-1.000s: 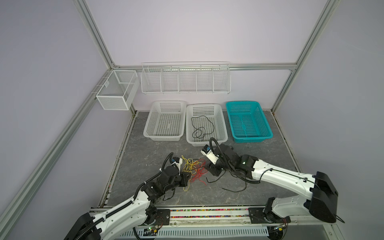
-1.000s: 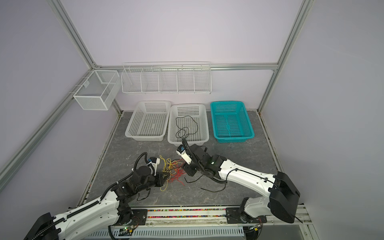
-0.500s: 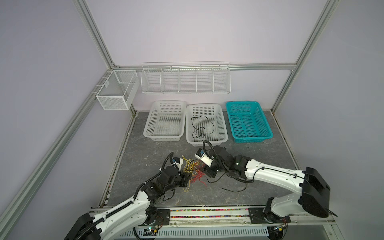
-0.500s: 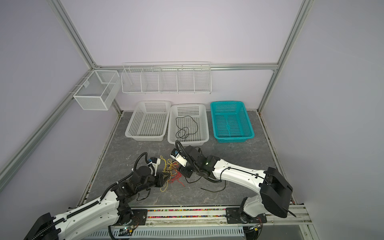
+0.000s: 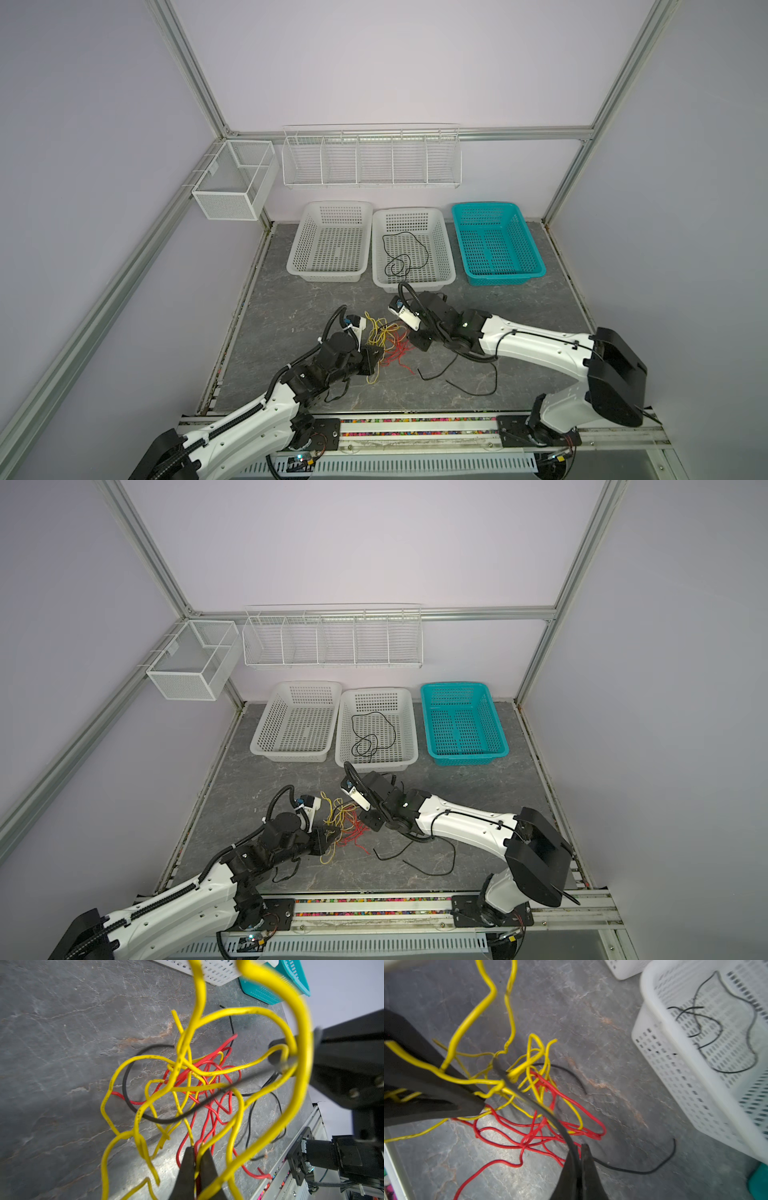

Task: Untangle the cables
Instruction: 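Pull the black wire out with the right gripper and lift it over the white basket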

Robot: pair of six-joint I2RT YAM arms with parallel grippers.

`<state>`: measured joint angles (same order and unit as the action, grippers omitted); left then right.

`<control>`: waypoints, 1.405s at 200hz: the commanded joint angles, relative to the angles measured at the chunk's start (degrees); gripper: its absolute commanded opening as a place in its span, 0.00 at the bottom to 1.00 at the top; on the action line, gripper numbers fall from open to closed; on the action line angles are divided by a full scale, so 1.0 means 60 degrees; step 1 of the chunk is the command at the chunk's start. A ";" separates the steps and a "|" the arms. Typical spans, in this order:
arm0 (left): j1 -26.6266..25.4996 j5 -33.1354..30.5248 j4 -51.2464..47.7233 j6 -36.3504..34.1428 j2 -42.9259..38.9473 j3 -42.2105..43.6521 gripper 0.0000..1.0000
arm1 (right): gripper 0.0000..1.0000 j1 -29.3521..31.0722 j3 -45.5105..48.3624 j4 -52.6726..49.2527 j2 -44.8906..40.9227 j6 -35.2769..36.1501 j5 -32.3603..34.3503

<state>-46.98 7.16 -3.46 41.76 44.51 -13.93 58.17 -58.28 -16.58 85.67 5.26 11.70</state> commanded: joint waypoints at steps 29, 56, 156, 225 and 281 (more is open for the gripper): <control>0.0037 0.0016 0.0174 -0.0060 0.0128 0.0087 0.00 | 0.07 -0.0523 -0.1476 -0.1089 -0.2278 0.0144 0.1114; 0.0046 -0.0021 0.0349 -0.0045 0.0426 0.0154 0.00 | 0.07 -0.0569 -0.2850 -0.1870 -0.2936 -0.0001 0.0636; 0.0037 0.0030 0.0739 -0.0172 0.1120 -0.0050 0.00 | 0.07 -0.0541 -0.6301 -0.2633 -0.3060 -0.0661 -0.0379; 0.0042 0.0010 0.1223 -0.0146 0.1824 -0.0153 0.00 | 0.07 -0.0533 -0.9161 -0.3351 -0.1936 -0.0390 -0.0502; 0.0037 0.0008 0.1352 -0.0148 0.1577 -0.0041 0.00 | 0.07 -0.0912 -1.0593 -0.3163 -0.0614 0.0438 0.0035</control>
<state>-46.98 7.53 2.72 41.52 55.48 -13.61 54.35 -119.28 -36.58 77.67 4.51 9.87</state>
